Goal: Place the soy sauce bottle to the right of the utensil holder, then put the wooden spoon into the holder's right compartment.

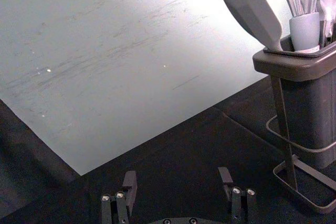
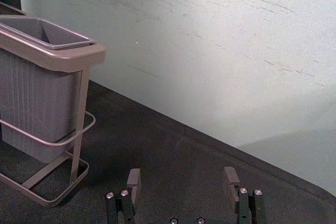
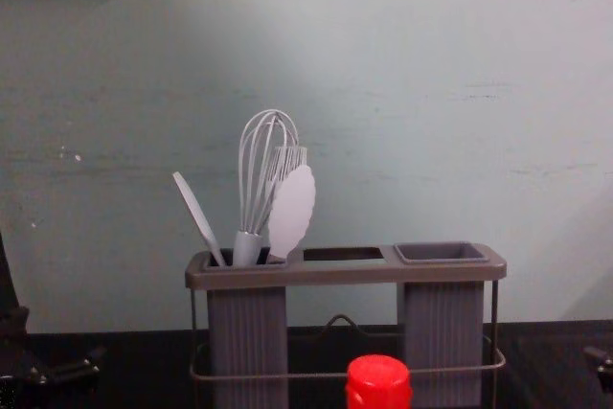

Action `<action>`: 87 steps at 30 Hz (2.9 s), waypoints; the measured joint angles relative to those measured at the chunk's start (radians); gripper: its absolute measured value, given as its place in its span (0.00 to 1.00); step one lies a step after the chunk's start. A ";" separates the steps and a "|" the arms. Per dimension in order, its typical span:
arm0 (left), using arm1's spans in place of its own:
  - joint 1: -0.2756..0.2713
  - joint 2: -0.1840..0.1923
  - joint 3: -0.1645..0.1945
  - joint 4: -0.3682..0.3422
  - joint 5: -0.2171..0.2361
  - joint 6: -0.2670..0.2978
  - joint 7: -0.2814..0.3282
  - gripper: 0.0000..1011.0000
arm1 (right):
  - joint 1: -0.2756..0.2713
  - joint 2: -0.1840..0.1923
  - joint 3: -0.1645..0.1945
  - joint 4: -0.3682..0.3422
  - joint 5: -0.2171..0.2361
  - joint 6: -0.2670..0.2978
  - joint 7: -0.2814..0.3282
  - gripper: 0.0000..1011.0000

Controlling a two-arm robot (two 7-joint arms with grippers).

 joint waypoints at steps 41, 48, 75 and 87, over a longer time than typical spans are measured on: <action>0.000 0.000 0.000 0.000 0.000 0.000 0.000 1.00 | 0.000 0.000 0.000 0.000 0.000 0.000 0.000 0.99; 0.000 0.000 0.000 0.000 0.000 0.000 0.000 1.00 | 0.000 0.000 0.000 0.000 0.000 0.000 0.000 0.99; 0.000 0.000 0.000 0.000 0.000 0.000 0.000 1.00 | 0.000 0.000 0.000 0.000 0.000 0.000 0.000 0.99; 0.000 0.000 0.000 0.000 0.000 0.000 0.000 1.00 | 0.000 0.000 0.000 0.000 0.000 0.000 0.000 0.99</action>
